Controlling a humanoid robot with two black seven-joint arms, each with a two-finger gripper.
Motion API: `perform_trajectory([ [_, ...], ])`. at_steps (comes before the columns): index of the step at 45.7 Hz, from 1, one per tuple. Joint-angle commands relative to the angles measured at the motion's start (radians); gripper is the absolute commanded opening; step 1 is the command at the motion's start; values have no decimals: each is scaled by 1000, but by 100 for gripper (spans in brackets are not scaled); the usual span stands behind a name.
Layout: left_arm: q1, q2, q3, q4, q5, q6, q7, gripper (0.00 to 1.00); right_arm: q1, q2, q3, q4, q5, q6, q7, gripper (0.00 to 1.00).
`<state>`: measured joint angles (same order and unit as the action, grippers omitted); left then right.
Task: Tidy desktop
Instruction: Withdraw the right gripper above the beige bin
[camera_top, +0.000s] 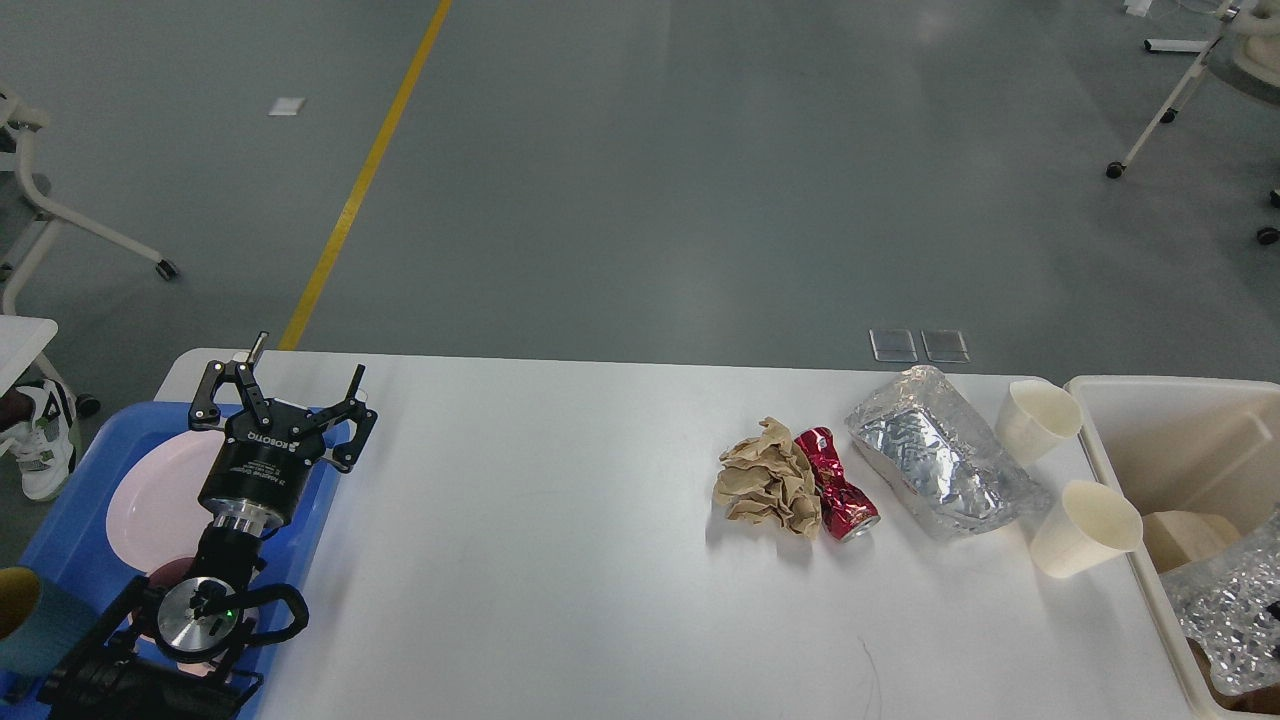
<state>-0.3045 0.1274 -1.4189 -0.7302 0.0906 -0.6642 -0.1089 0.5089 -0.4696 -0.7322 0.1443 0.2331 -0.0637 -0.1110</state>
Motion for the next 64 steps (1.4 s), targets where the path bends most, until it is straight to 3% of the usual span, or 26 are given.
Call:
perform_trajectory([
  [1, -1, 0, 0, 0, 0, 0, 0, 97, -26, 28, 0, 1, 0, -30, -1, 0],
  [4, -1, 0, 0, 0, 0, 0, 0, 96, -26, 29, 0, 1, 0, -38, 1, 0],
  [8, 1, 0, 0, 0, 0, 0, 0, 96, -18, 17, 0, -2, 0, -59, 5, 80],
  [9, 1, 0, 0, 0, 0, 0, 0, 96, -18, 17, -1, -2, 0, -68, 7, 95],
  [10, -1, 0, 0, 0, 0, 0, 0, 97, -18, 17, -1, 0, 0, -74, 7, 100],
  [30, -1, 0, 0, 0, 0, 0, 0, 97, 46, -16, -7, 58, -6, -48, -2, 100],
  [36, -1, 0, 0, 0, 0, 0, 0, 96, 190, -164, -22, 220, -32, 19, -24, 100],
  [45, -1, 0, 0, 0, 0, 0, 0, 97, 546, -322, -162, 523, -248, 71, -125, 100],
  [50, 1, 0, 0, 0, 0, 0, 0, 97, 778, -359, -254, 658, -288, 181, -188, 100],
  [55, -1, 0, 0, 0, 0, 0, 0, 97, 1051, -328, -406, 790, -290, 353, -220, 100],
  [64, 1, 0, 0, 0, 0, 0, 0, 96, 1350, -83, -555, 853, -279, 684, -220, 100],
])
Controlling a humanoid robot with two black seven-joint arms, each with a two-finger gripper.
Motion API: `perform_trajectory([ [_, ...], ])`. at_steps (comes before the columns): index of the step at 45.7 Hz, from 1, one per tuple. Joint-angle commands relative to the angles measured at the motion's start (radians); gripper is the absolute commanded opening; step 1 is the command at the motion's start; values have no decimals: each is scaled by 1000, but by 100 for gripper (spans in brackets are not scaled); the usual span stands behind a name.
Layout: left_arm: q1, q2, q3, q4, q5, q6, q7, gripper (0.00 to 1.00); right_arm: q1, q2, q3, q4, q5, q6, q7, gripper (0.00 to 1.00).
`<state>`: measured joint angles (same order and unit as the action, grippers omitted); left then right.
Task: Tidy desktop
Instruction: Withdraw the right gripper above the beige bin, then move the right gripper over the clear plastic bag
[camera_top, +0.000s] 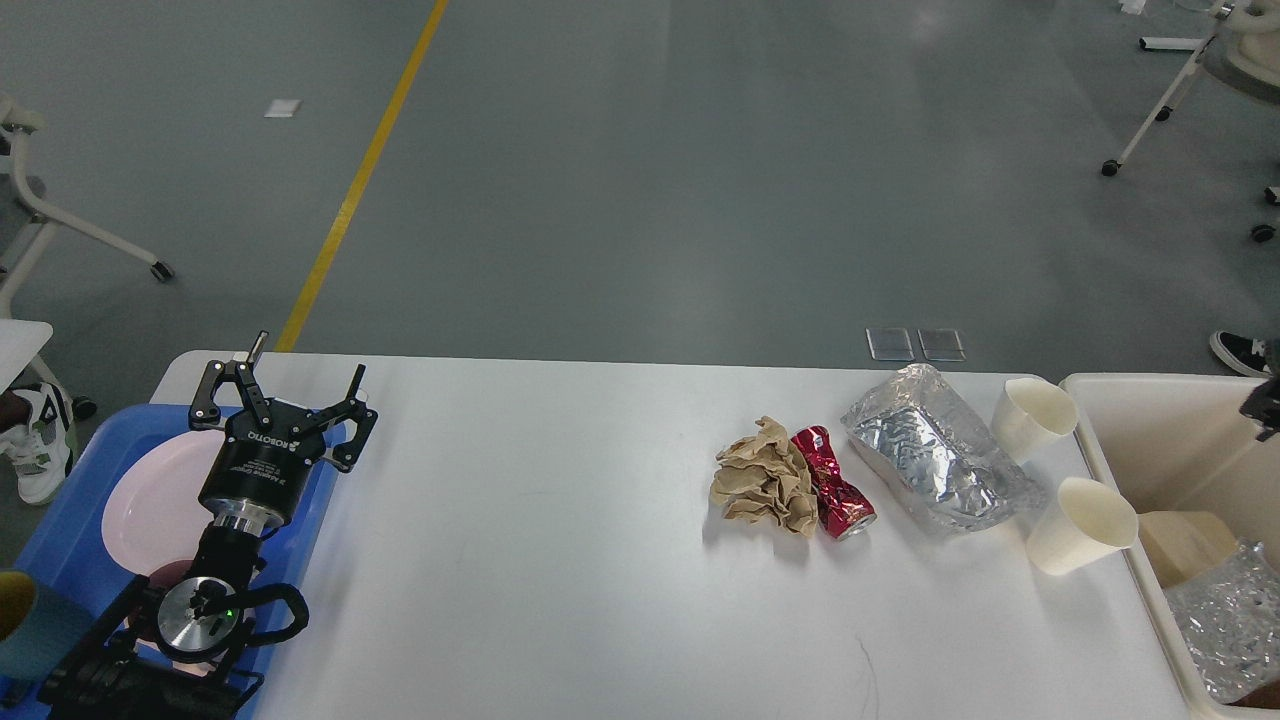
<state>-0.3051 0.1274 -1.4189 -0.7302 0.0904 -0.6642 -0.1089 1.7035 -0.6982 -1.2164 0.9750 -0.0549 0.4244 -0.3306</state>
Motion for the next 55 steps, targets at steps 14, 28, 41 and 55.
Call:
perform_trajectory([
  [14, 0, 0, 0, 0, 0, 0, 0, 97, 608, 329, -77, 379, 63, 402, 1, 100],
  [28, 1, 0, 0, 0, 0, 0, 0, 97, 867, 364, 14, 696, 158, 381, 19, 100],
  [41, 0, 0, 0, 0, 0, 0, 0, 96, 690, 385, 21, 659, 145, 212, 21, 99],
  [55, 1, 0, 0, 0, 0, -2, 0, 96, 279, 493, 21, 387, 138, 2, 21, 100],
])
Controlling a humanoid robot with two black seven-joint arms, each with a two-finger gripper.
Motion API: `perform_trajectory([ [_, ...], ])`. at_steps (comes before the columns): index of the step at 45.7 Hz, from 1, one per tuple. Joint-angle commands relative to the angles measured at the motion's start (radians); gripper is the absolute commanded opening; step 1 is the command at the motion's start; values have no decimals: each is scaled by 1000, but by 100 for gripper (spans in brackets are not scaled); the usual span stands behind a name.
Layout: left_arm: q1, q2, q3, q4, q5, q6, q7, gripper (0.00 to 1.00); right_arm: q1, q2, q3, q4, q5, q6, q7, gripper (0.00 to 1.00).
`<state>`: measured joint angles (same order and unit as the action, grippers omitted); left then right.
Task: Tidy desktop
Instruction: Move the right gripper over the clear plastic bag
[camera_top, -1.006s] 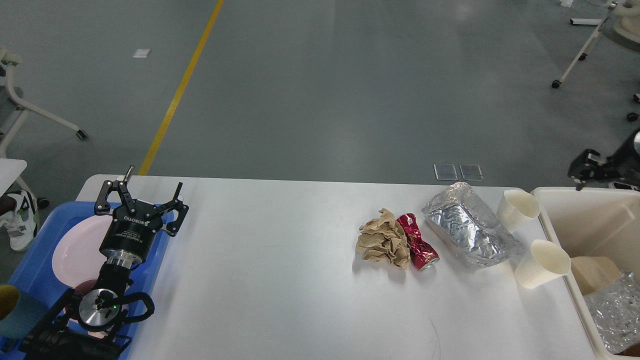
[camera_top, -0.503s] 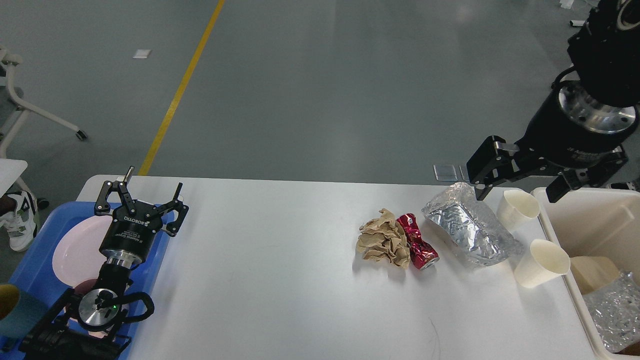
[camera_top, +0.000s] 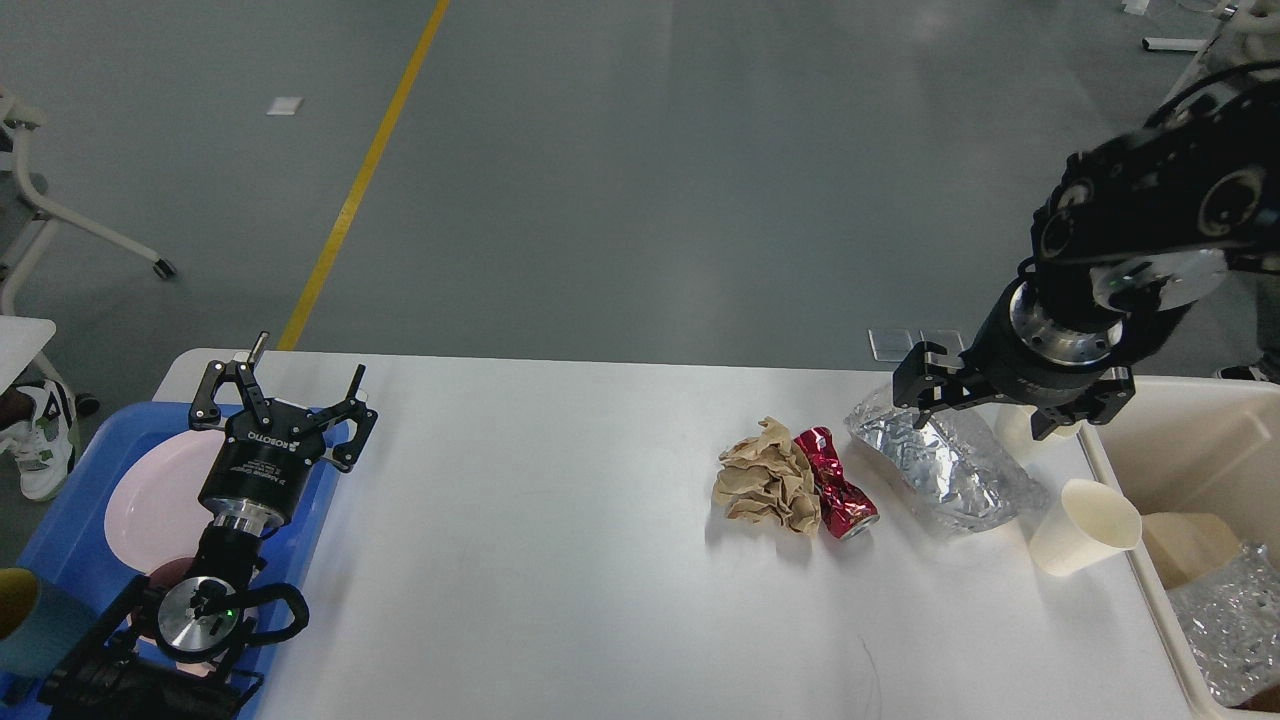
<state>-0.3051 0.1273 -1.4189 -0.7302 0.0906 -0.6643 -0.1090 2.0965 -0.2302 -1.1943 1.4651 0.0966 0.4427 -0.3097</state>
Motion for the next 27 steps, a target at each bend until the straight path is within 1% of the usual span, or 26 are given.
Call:
perform_trajectory([
  [1, 0, 0, 0, 0, 1, -1, 0, 97, -136, 31, -1, -124, -20, -16, 0, 100],
  [6, 0, 0, 0, 0, 0, -1, 2, 96, -259, 87, 1, -245, -109, -27, 9, 99],
  [8, 0, -1, 0, 0, 0, -1, 0, 97, -305, 107, 12, -302, -173, -27, 36, 99],
  [10, 0, 0, 0, 0, 0, -1, 0, 96, -354, 118, 19, -351, -237, -27, 87, 99],
  [15, 0, 0, 0, 0, 0, -1, 0, 96, -444, 146, 19, -431, -375, -28, 240, 99],
  [18, 0, 0, 0, 0, 0, -1, 0, 96, -506, 170, 18, -494, -451, -41, 308, 99],
  [21, 0, 0, 0, 0, 0, -1, 0, 96, -576, 195, 16, -561, -523, -58, 323, 99],
  [25, 0, 0, 0, 0, 1, -1, 0, 96, -677, 219, 15, -667, -627, -59, 320, 99],
  [26, 0, 0, 0, 0, 0, -1, 0, 96, -722, 232, 13, -727, -661, -59, 320, 99],
  [27, 0, 0, 0, 0, 0, -3, 0, 96, -736, 232, 10, -747, -669, -59, 319, 99],
])
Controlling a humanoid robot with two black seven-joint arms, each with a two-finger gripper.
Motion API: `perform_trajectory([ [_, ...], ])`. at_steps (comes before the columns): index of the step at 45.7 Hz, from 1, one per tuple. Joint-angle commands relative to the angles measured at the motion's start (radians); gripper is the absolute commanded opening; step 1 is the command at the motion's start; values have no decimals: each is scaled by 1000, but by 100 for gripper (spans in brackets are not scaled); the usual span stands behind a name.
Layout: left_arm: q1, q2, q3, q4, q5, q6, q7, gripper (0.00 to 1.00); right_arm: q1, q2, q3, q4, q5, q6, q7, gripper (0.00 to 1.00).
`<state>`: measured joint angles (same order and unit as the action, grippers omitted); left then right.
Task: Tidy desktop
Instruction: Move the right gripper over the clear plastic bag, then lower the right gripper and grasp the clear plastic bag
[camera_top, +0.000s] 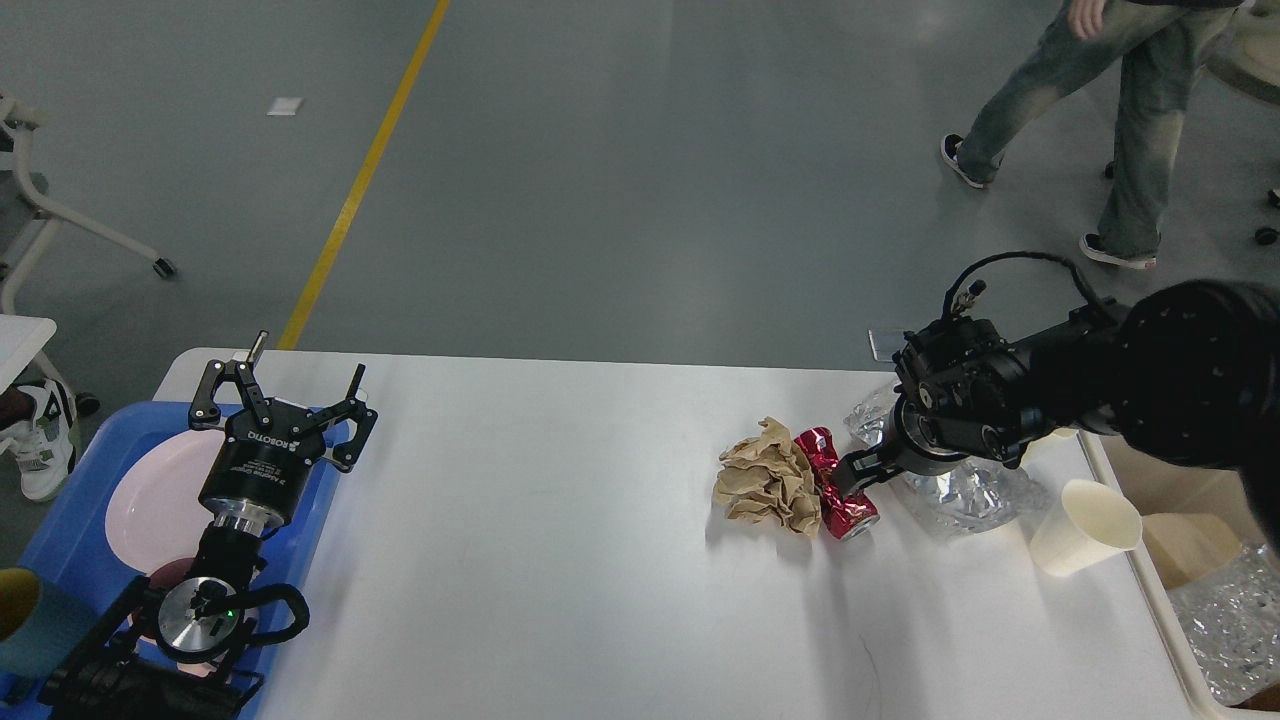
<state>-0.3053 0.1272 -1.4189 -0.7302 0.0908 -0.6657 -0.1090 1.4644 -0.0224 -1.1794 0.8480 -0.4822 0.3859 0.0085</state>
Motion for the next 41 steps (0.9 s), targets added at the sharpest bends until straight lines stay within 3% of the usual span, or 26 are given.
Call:
perform_trajectory([
  [1, 0, 0, 0, 0, 0, -2, 0, 97, -116, 24, -9, -151, -91, -2, 1, 99],
  [13, 2, 0, 0, 0, 0, -2, 0, 96, -199, 21, -26, -225, -98, -19, -1, 99],
  [22, 0, 0, 0, 0, 0, -2, 0, 96, -269, 24, -23, -305, -96, -24, -27, 99],
  [35, 0, 0, 0, 0, 0, -2, 0, 97, -303, 24, -23, -308, -96, -78, -35, 100],
  [38, 2, 0, 0, 0, 0, -2, 0, 96, -306, 24, -14, -308, -85, -78, -38, 97],
  [41, 0, 0, 0, 0, 0, -2, 0, 96, -309, 24, -17, -308, -84, -79, -39, 84],
])
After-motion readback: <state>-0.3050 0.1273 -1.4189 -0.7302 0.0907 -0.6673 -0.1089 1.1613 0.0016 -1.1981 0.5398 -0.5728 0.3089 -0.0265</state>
